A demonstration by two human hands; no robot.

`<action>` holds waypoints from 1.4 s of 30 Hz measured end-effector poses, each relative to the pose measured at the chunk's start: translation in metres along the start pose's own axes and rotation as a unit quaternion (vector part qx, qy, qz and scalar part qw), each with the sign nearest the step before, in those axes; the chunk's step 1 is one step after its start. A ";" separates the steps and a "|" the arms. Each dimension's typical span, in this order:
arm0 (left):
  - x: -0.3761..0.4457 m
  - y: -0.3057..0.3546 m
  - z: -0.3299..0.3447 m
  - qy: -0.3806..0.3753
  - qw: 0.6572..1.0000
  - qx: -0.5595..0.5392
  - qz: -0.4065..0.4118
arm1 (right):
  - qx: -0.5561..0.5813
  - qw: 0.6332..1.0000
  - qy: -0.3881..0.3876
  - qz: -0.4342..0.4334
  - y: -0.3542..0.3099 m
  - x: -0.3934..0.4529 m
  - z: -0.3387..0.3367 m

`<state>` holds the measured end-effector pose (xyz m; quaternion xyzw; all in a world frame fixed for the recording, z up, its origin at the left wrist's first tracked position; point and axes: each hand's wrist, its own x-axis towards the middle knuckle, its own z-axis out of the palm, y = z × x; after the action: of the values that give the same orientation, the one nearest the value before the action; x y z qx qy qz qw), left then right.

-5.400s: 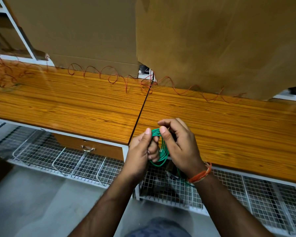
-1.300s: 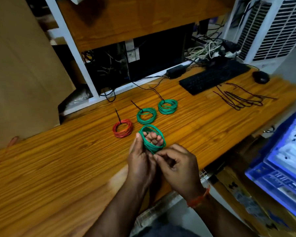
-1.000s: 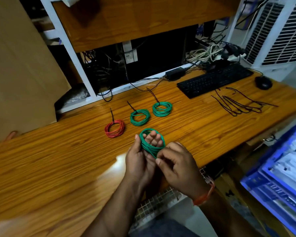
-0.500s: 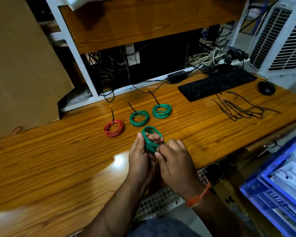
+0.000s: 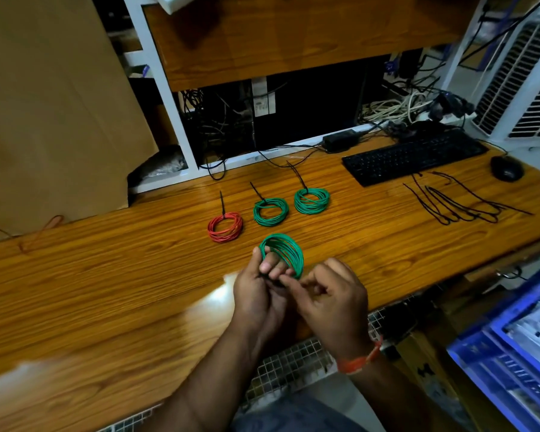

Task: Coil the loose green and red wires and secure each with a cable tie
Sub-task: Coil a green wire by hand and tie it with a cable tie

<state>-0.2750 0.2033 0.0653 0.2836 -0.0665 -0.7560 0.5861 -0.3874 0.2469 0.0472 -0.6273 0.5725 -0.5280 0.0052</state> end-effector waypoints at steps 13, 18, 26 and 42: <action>-0.014 0.008 -0.002 0.008 0.980 0.196 -0.020 | 0.122 0.962 -0.172 0.171 -0.003 0.024 0.009; -0.007 0.013 -0.022 0.101 0.888 0.422 0.153 | 0.061 0.981 -0.127 0.132 0.000 -0.001 0.035; 0.023 0.028 -0.038 0.072 0.765 0.595 0.236 | 0.114 0.968 -0.070 0.215 -0.011 0.012 0.067; 0.059 -0.002 -0.020 0.005 0.846 0.471 0.250 | 0.043 0.941 0.087 0.325 0.025 0.048 0.097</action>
<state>-0.2754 0.1539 0.0275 0.5030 -0.4805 -0.4602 0.5516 -0.3508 0.1460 0.0203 -0.3580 0.7199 -0.5744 0.1537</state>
